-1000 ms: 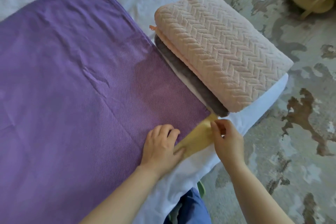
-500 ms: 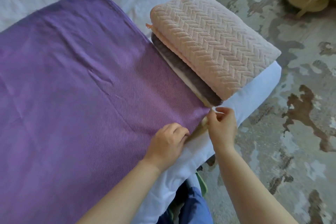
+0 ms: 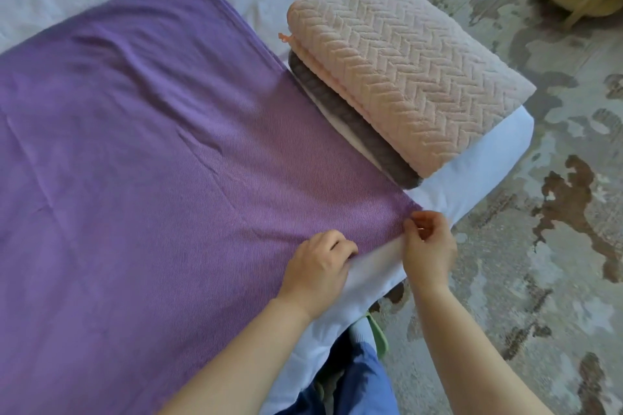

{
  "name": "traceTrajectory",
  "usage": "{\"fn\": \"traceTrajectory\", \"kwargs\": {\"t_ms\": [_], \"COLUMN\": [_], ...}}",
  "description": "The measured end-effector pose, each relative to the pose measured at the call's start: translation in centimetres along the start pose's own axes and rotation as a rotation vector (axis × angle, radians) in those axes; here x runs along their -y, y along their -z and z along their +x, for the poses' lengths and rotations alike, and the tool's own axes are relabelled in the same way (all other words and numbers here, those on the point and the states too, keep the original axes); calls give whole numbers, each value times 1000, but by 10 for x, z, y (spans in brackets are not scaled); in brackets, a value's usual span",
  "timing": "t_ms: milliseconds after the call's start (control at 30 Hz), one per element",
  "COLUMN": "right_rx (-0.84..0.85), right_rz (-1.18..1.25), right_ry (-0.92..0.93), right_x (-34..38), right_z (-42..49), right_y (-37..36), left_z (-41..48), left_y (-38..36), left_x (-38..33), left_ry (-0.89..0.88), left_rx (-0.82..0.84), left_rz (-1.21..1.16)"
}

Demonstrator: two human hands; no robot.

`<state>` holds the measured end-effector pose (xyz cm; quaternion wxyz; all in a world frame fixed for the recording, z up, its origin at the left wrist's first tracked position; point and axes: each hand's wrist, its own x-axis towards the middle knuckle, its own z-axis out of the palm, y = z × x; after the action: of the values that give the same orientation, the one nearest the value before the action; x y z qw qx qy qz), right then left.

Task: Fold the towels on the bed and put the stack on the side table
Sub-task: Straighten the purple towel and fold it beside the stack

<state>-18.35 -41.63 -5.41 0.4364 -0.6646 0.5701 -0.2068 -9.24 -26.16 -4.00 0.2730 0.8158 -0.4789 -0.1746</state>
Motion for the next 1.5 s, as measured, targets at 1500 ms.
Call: {"fn": "traceTrajectory", "kwargs": {"t_ms": [1500], "right_rx": [1157], "right_rz": [-814], "right_ry": [1248], "right_x": [23], "right_z": [-281], "right_y": [-135], "left_z": [-404], "left_y": [72], "left_x": [101], "left_ry": [722], "left_rx": [-449], "left_rz": [92]}}
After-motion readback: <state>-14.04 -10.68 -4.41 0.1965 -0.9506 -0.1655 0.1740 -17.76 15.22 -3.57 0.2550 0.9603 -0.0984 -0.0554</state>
